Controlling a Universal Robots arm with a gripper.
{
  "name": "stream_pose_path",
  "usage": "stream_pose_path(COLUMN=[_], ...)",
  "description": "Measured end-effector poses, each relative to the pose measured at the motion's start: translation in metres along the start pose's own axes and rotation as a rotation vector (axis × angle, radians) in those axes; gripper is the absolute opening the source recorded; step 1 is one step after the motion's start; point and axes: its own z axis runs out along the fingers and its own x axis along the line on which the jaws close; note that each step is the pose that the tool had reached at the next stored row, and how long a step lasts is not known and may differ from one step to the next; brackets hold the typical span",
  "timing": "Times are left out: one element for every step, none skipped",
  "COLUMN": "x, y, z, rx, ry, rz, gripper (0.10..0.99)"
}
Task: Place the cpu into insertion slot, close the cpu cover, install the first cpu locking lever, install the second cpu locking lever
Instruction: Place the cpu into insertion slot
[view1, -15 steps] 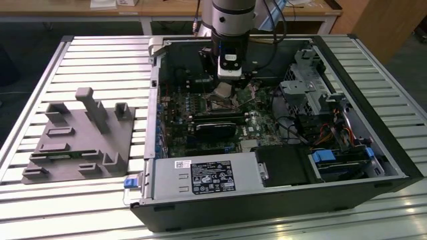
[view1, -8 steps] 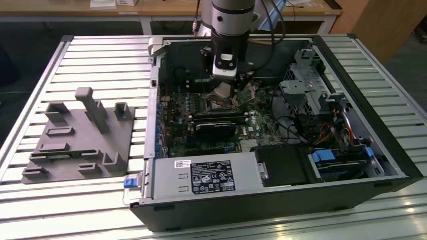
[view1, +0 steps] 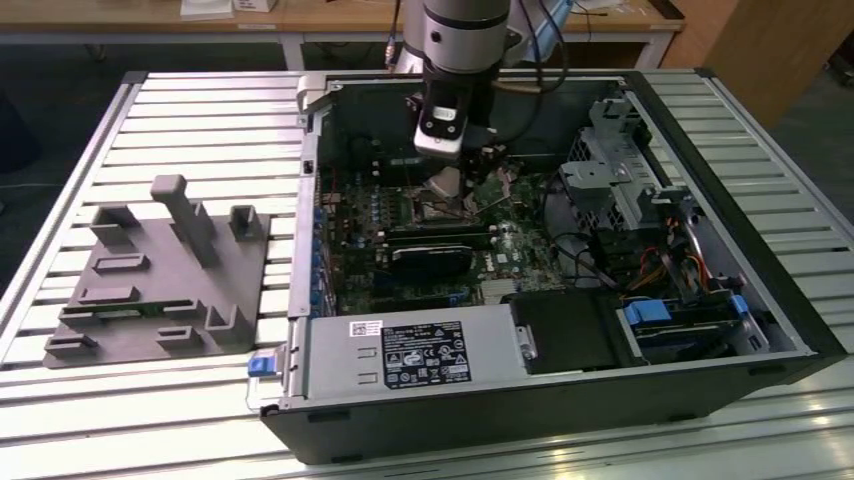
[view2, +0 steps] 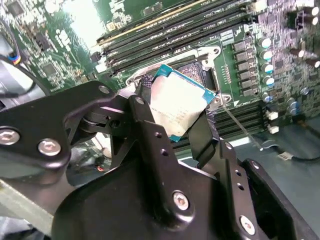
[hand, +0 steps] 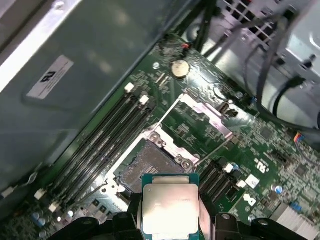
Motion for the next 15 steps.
stream_pose_path(x=[0.0000, 0.0000, 0.0000, 0.0000, 0.0000, 0.0000, 0.0000, 0.0000, 0.0000, 0.0000, 0.0000, 0.0000, 0.0000, 0.0000, 0.0000], y=[0.0000, 0.0000, 0.0000, 0.0000, 0.0000, 0.0000, 0.0000, 0.0000, 0.0000, -0.0001, -0.0001, -0.0001, -0.0001, -0.0001, -0.0001], z=[0.0001, 0.0002, 0.0003, 0.0004, 0.0005, 0.0006, 0.0008, 0.0009, 0.0011, 0.0012, 0.0014, 0.0016, 0.0018, 0.0021, 0.0023], rx=[0.000, 0.001, 0.001, 0.001, 0.001, 0.002, 0.002, 0.002, 0.002, 0.003, 0.003, 0.004, 0.004, 0.005, 0.006], ry=[-0.0011, -0.0022, -0.0033, -0.0044, -0.0055, -0.0066, -0.0078, -0.0091, -0.0104, -0.0118, -0.0132, -0.0147, -0.0166, -0.0186, -0.0209], rz=[0.016, 0.033, 0.050, 0.067, 0.083, 0.099, 0.116, 0.132, 0.148, 0.164, 0.180, 0.196, 0.211, 0.226, 0.241], gripper=[0.537, 0.537, 0.537, 0.537, 0.537, 0.537, 0.537, 0.537, 0.537, 0.537, 0.537, 0.537, 0.537, 0.537, 0.537])
